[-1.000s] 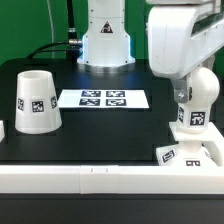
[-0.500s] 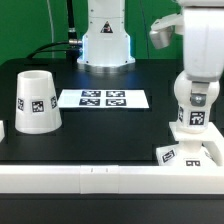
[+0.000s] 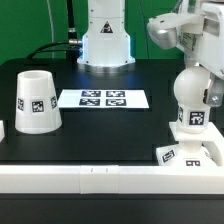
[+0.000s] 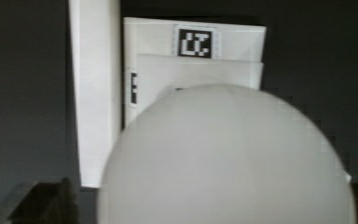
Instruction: Assemble lamp
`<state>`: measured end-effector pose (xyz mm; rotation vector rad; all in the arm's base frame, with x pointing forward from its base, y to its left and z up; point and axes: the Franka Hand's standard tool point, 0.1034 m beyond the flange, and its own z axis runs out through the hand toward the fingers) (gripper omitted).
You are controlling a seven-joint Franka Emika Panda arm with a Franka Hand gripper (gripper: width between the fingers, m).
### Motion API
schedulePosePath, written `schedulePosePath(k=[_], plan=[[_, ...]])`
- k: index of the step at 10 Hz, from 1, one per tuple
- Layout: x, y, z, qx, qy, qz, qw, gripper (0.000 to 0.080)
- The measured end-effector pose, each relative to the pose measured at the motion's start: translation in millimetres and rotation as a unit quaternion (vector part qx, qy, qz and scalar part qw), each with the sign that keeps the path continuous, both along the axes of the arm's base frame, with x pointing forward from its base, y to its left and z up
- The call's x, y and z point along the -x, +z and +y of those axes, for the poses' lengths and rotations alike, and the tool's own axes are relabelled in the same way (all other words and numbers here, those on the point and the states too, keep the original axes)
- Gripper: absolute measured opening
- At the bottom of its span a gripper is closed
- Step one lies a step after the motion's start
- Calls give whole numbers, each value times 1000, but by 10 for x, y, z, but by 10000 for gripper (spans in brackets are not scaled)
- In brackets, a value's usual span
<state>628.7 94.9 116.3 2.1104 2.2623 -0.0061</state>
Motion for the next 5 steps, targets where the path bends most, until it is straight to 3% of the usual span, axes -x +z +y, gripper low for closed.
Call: schedulePosePath(k=[2,3,5], plan=[[-6,2,-37,6,18,0,1000,699],[-5,-1,-42,6,18,0,1000,572],[-6,-1,-49,6,18,0,1000,577]])
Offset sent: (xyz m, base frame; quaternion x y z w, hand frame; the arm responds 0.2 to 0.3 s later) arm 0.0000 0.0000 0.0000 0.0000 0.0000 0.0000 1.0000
